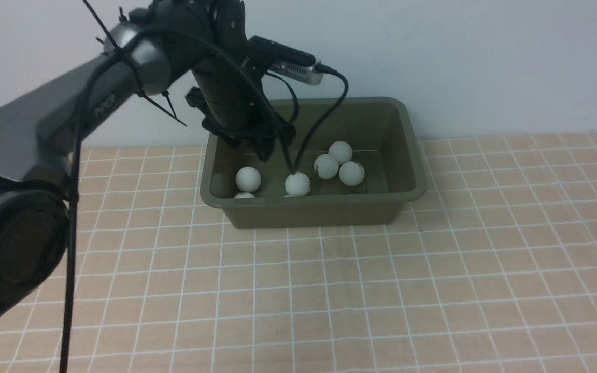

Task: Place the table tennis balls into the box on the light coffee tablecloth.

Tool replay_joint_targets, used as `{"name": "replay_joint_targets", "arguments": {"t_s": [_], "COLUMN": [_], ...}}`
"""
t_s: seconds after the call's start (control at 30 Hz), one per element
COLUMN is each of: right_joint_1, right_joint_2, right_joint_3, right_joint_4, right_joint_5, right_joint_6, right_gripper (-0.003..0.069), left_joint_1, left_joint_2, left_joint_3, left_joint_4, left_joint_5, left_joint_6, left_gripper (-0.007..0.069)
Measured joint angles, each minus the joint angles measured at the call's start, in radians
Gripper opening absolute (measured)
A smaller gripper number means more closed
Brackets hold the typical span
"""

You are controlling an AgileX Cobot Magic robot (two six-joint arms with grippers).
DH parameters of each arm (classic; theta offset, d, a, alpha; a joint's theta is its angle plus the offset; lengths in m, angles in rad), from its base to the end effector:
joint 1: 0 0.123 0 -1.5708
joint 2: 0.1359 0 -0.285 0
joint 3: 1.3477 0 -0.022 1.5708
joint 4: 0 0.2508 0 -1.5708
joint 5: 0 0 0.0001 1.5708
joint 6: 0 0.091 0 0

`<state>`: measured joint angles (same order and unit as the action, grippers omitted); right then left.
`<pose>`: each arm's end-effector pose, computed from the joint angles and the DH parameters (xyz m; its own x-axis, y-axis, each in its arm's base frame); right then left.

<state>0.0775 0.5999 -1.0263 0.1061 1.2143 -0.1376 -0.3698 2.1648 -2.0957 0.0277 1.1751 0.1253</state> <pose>0.0647 0.0141 0.3983 -0.6229 -0.1485 -0.7681 -0.2163 0.9762 -0.0133 0.4455 -0.1702 0.2786 -0.7981 0.4547 -0.3953 0.4642 0.8823 0.0777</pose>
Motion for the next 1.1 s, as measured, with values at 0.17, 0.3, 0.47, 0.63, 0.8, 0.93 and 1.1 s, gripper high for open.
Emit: {"name": "replay_joint_targets", "arguments": {"t_s": [0.17,0.3,0.47,0.63,0.8,0.93,1.1], "right_joint_1": [0.000,0.000,0.000,0.000,0.000,0.000,0.000], "right_joint_2": [0.000,0.000,0.000,0.000,0.000,0.000,0.000], "right_joint_3": [0.000,0.010,0.086,0.214,0.311,0.393,0.471], "right_joint_4": [-0.002,-0.015,-0.059,-0.066,-0.031,0.006,0.045], "right_joint_5": [-0.071,-0.122,-0.199,-0.309,-0.460,-0.604,-0.692], "right_joint_6": [-0.020,-0.035,-0.040,-0.040,-0.040,-0.040,-0.040], "right_gripper": [-0.0018,-0.0018,-0.0018,-0.0018,-0.0018,-0.0018,-0.0018], "left_joint_1": [0.000,0.000,0.000,0.000,0.000,0.000,0.000], "left_joint_2": [-0.154,-0.262,-0.440,-0.697,-0.916,-1.066,-1.213], "left_joint_3": [-0.001,0.001,0.072,0.329,0.655,0.935,1.225], "left_joint_4": [0.063,0.055,0.026,0.022,0.022,0.022,0.021], "left_joint_5": [0.060,0.072,0.074,0.019,-0.141,-0.285,-0.477], "left_joint_6": [-0.010,-0.011,-0.016,-0.015,-0.005,0.001,-0.025], "left_gripper": [-0.0047,-0.0069,-0.0069,-0.0069,-0.0069,-0.0069,-0.0069]}}
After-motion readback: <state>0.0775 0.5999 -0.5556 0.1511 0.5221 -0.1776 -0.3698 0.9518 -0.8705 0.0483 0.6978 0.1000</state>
